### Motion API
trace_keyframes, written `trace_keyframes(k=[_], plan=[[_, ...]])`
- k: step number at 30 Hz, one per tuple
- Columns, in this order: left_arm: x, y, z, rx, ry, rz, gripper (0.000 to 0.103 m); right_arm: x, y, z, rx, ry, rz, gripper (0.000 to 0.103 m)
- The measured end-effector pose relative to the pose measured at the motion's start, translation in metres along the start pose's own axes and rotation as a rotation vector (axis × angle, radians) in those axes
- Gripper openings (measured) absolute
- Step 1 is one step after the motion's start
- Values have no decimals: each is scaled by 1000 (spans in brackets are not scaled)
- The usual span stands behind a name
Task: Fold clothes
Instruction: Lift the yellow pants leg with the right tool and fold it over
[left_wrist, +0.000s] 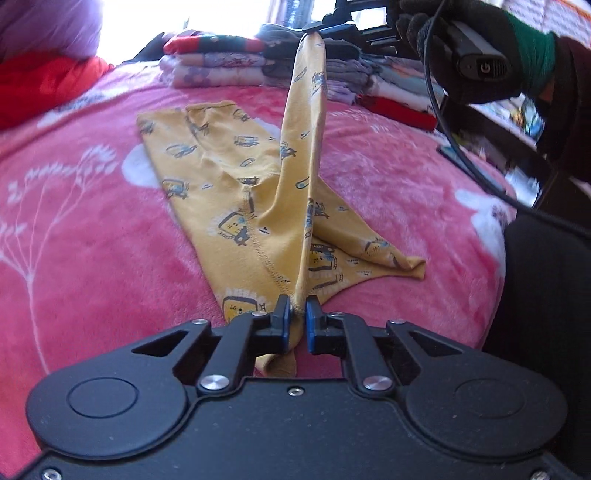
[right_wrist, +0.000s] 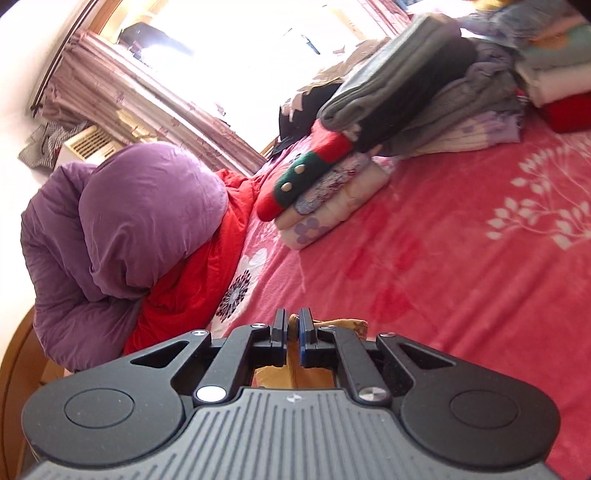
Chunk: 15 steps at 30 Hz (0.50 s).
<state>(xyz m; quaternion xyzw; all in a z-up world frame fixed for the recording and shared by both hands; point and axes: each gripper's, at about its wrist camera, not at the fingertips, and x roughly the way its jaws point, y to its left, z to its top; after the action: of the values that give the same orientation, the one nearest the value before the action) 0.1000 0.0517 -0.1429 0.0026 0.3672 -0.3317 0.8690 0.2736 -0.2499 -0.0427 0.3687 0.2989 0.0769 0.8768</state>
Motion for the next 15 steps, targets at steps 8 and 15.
trace_keyframes(k=[8, 15], plan=[[-2, 19, 0, -150, 10, -70, 7, 51, 43, -8, -123, 57, -27, 8], [-3, 33, -1, -229, 16, -95, 7, 102, 65, -24, -214, 131, -66, 8]])
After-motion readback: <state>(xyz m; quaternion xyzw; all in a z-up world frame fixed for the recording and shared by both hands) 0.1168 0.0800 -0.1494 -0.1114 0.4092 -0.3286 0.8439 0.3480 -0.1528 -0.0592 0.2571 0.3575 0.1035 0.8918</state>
